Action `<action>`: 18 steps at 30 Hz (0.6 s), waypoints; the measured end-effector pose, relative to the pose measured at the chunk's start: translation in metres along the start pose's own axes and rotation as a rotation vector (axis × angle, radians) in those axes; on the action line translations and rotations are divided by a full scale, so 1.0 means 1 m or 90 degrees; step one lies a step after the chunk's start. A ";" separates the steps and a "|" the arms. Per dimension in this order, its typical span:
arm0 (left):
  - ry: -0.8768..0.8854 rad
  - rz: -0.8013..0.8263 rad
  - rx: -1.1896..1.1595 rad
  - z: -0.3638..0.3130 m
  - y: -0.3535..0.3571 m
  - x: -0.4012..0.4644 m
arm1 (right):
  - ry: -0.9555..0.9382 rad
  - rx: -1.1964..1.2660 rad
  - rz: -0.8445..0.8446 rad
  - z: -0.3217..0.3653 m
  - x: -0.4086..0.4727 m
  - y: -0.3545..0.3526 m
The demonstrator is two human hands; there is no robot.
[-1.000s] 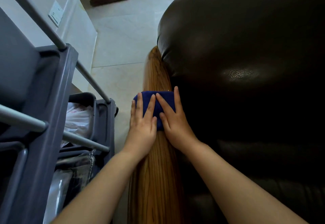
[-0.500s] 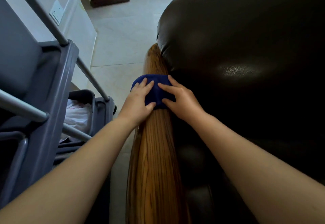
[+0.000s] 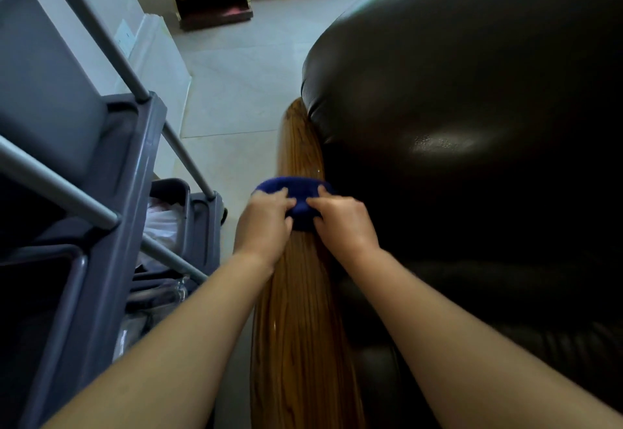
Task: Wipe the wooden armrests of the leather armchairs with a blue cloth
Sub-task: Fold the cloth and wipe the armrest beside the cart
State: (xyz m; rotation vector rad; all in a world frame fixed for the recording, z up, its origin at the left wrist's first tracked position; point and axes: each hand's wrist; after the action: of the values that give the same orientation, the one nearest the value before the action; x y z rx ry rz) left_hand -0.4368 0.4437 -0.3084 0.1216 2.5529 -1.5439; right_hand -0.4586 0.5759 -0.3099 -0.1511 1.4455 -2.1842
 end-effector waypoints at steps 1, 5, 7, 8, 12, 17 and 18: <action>-0.003 0.017 0.013 -0.001 0.004 -0.012 | 0.005 -0.027 0.025 0.004 -0.012 0.002; -0.036 0.092 0.006 -0.006 0.010 -0.070 | -0.008 -0.094 0.133 0.021 -0.059 0.006; -0.041 0.134 0.010 -0.011 0.007 -0.099 | -0.010 -0.099 0.181 0.029 -0.079 0.001; -0.043 0.159 0.007 -0.015 0.004 -0.113 | -0.005 -0.082 0.210 0.033 -0.088 -0.002; -0.080 0.283 -0.019 -0.031 -0.017 -0.153 | 0.040 0.021 0.311 0.042 -0.127 -0.021; -0.063 0.357 -0.048 -0.065 -0.099 -0.159 | 0.048 0.168 0.281 0.051 -0.163 -0.084; -0.042 0.364 -0.045 -0.078 -0.121 -0.159 | 0.047 0.187 0.274 0.052 -0.167 -0.105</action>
State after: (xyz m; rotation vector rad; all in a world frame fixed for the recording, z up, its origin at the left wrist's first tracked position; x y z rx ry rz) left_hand -0.3054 0.4582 -0.1398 0.7078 2.2364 -1.2077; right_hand -0.3322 0.6430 -0.1640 0.3186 1.0558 -2.0218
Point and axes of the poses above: each hand's wrist, its own x-axis towards the middle knuckle, its own y-axis out of the palm, z = x × y, and after that the axes turned 12 degrees about z, right-handed
